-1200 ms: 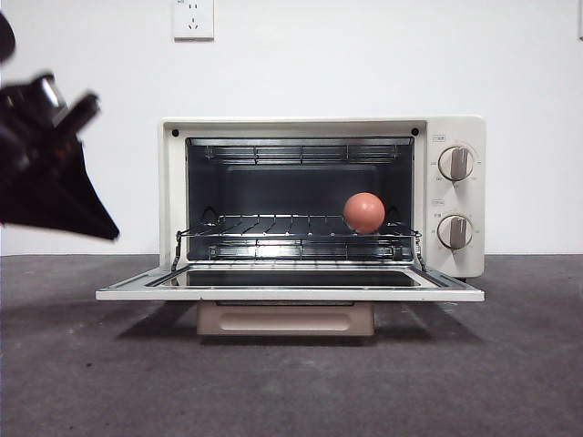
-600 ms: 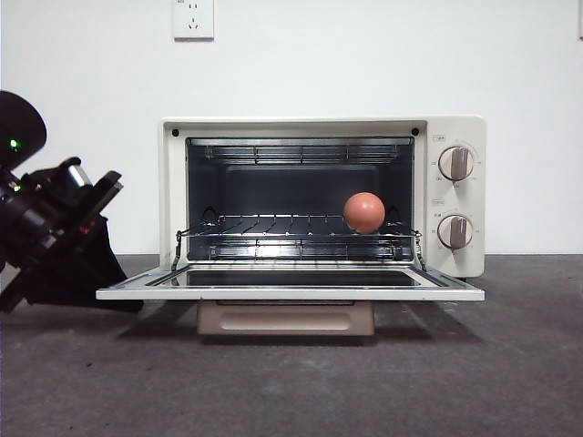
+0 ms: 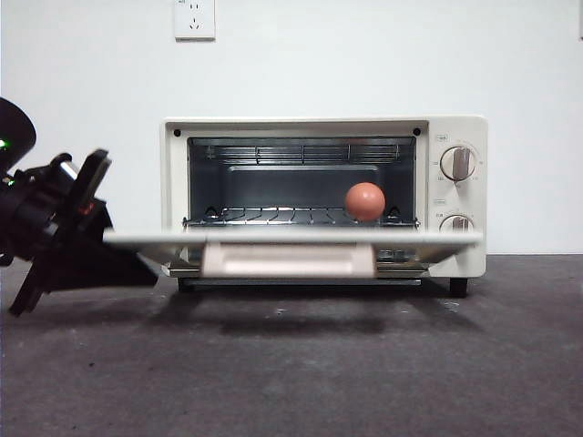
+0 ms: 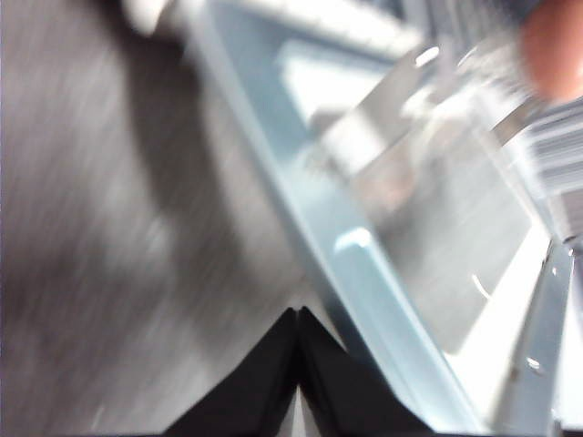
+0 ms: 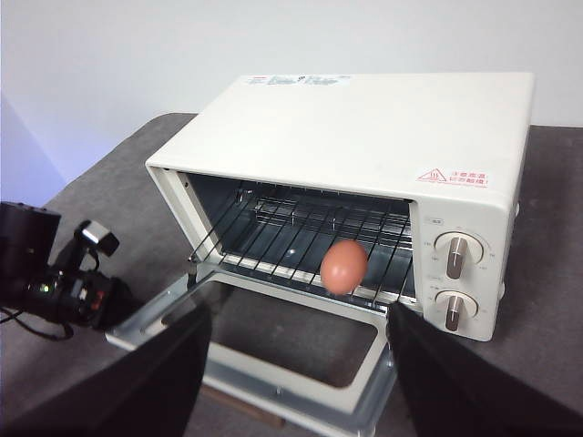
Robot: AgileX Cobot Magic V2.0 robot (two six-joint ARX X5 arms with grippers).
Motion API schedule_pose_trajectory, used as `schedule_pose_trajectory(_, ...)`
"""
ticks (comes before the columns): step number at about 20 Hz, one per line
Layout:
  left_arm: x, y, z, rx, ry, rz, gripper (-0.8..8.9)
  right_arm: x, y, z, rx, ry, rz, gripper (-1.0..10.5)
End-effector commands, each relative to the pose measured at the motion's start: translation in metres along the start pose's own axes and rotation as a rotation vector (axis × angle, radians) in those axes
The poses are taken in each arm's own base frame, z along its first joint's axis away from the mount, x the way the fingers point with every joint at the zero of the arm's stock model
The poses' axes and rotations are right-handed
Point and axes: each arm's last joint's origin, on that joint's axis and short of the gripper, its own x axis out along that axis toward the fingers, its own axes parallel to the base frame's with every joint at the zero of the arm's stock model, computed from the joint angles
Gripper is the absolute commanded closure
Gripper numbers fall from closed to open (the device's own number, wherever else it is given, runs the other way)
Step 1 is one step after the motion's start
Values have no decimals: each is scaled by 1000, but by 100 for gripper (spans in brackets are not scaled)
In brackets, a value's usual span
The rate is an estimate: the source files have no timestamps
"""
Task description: Eggoven
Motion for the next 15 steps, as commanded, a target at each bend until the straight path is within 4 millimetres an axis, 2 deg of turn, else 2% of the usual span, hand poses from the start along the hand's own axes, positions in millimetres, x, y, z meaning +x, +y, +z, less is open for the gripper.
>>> schedule_pose_trajectory(1, 0, -5, 16, -18, -68, -80, 807, -2, 2, 5, -8, -12, 10, 633)
schedule_pose_trajectory(9, -10, -25, 60, 52, -303, -144, 807, -2, 0, -2, -9, 57, -9, 633)
schedule_pose_trajectory(15, -12, -32, 64, 48, -296, -149, 806, -2, 0, -4, -10, 80, -16, 633)
